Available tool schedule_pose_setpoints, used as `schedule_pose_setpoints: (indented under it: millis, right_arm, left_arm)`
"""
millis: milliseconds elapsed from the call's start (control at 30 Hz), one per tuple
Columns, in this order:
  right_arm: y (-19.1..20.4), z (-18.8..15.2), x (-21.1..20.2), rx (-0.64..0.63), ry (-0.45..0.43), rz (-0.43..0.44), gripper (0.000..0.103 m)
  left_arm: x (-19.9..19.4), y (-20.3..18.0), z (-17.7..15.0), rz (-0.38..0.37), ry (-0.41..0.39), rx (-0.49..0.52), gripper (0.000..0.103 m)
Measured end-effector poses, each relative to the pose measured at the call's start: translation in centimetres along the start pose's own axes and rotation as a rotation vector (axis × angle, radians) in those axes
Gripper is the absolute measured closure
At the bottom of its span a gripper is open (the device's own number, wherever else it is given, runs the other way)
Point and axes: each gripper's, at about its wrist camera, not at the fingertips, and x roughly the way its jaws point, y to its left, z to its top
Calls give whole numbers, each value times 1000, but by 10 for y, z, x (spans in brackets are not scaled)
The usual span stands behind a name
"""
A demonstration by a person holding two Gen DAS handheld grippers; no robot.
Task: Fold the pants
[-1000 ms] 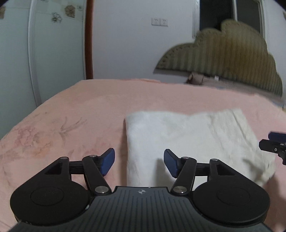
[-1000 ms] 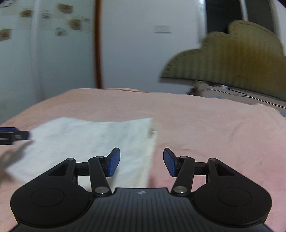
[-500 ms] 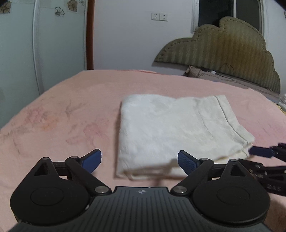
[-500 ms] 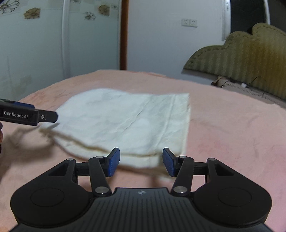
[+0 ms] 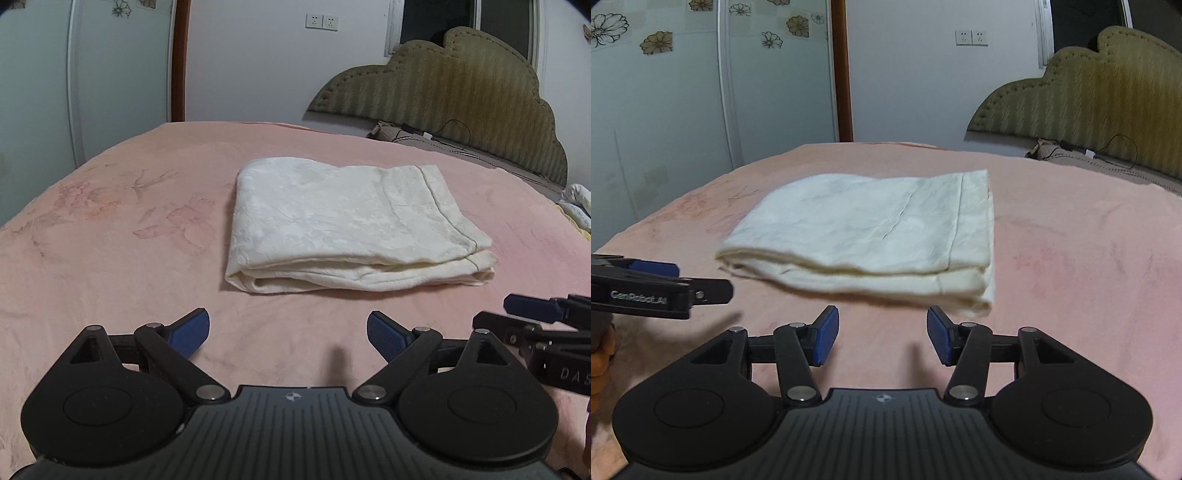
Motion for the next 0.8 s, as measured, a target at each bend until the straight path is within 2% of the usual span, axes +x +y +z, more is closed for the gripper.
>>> schedule_pose_setpoints:
  millis: [200,300,467,700,800]
  right_arm:
    - [5,-17,-3,20,45,22,51]
    - [4,-22,-5,29,55,26,48]
    - [6,-27,-2,36,69,29,43]
    - [13,-28,0,20,77,32,26]
    - [16,-28,2,16,88,15,12]
  left_arm:
    - [9,-7,-8,24,21,17,9]
    - [14,-9,-11,48,30,33,9]
    - [23,-12,-15,105,40,75,2]
    - [28,-11,-19,129,37,79,0]
    - [29,-9,-19,125,40,72,0]
